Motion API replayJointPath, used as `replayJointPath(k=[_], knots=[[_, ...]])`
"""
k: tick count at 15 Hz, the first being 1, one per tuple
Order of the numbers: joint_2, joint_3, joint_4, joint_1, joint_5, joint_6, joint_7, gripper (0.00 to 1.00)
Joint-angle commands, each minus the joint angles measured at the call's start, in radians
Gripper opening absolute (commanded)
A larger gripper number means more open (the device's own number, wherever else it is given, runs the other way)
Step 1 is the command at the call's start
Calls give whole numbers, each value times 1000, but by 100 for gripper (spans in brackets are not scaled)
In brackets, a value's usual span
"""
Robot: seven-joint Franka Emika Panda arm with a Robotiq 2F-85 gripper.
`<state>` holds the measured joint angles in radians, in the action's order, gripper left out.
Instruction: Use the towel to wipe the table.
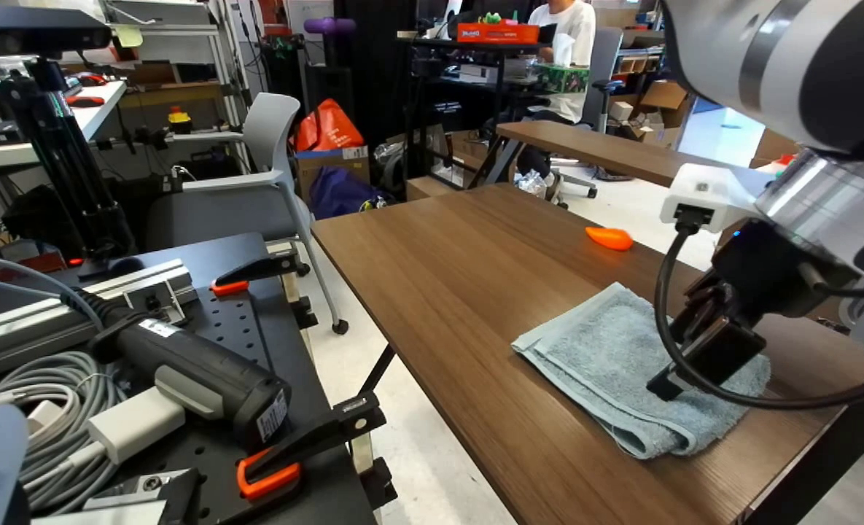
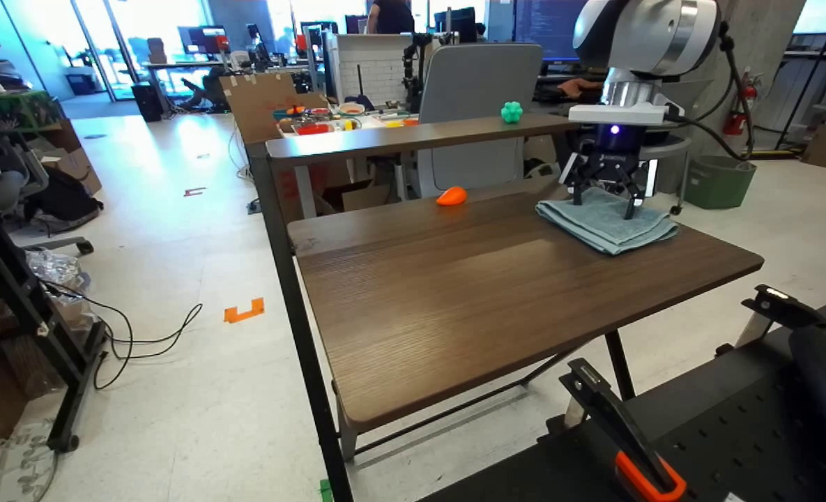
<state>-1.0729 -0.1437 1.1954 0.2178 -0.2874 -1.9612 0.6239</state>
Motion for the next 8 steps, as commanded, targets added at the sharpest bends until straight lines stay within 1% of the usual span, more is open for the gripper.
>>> replayJointPath(k=[1, 3, 5, 6, 7, 8], knots=[[-6, -8, 45, -83, 69, -25, -12, 100], [1, -1, 71, -133, 106, -27, -9, 100], [22, 5, 131, -193, 138, -80, -15, 100], [20, 4, 143, -218, 155, -108, -15, 100], [8, 2, 64, -172, 129, -29, 0, 100], [14, 2, 71, -191, 135, -33, 7, 100]])
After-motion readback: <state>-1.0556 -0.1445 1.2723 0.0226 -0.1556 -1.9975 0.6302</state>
